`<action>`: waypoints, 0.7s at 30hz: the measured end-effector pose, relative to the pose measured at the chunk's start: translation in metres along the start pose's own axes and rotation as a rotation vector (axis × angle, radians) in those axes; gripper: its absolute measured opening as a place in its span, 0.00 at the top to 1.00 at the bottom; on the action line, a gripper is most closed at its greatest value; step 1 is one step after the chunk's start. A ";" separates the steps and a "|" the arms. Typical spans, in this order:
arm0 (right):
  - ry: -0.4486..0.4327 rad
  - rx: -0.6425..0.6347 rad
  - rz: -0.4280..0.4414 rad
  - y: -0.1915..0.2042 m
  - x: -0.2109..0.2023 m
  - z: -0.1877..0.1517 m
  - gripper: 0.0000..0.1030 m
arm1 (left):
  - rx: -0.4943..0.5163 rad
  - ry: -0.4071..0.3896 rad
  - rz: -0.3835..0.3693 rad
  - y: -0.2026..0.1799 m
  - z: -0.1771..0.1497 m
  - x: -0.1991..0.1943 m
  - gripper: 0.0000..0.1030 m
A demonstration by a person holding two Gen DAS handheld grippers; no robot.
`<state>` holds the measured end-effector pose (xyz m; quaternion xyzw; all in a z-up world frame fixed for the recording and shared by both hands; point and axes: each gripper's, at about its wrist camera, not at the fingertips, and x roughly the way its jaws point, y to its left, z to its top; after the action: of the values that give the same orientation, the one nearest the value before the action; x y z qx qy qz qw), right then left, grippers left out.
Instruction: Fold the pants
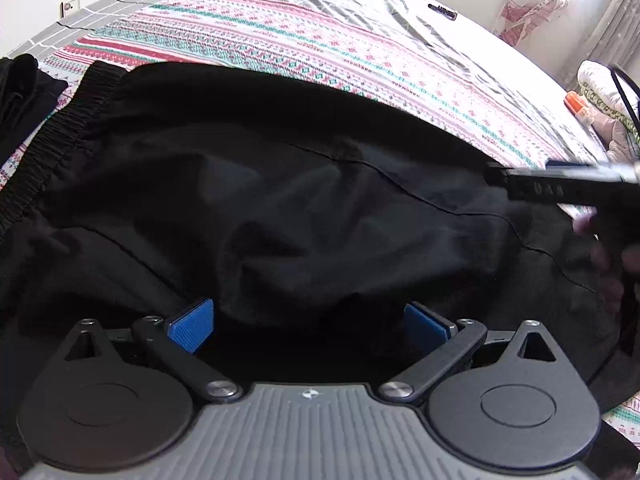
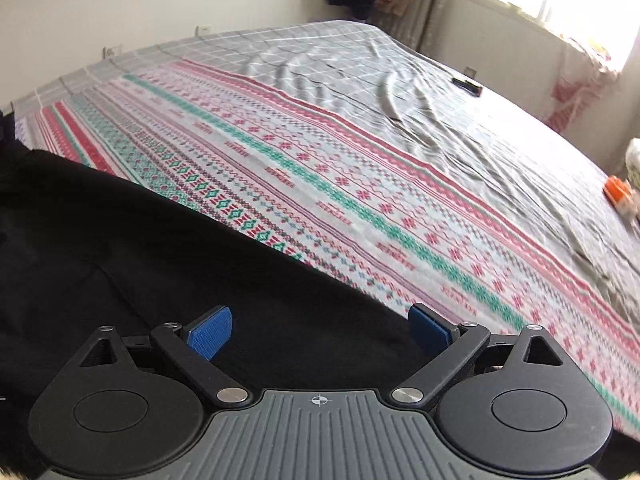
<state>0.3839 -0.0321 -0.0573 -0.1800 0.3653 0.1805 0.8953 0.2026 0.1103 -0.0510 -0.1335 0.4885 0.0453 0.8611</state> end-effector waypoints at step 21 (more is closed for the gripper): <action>0.065 0.068 0.237 0.009 0.068 0.033 0.89 | 0.089 -0.010 0.052 -0.016 0.002 0.019 0.00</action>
<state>0.4444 0.0037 -0.0860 -0.1109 0.4189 0.2668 0.8609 0.2172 0.0940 -0.0637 -0.0821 0.4891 0.0464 0.8671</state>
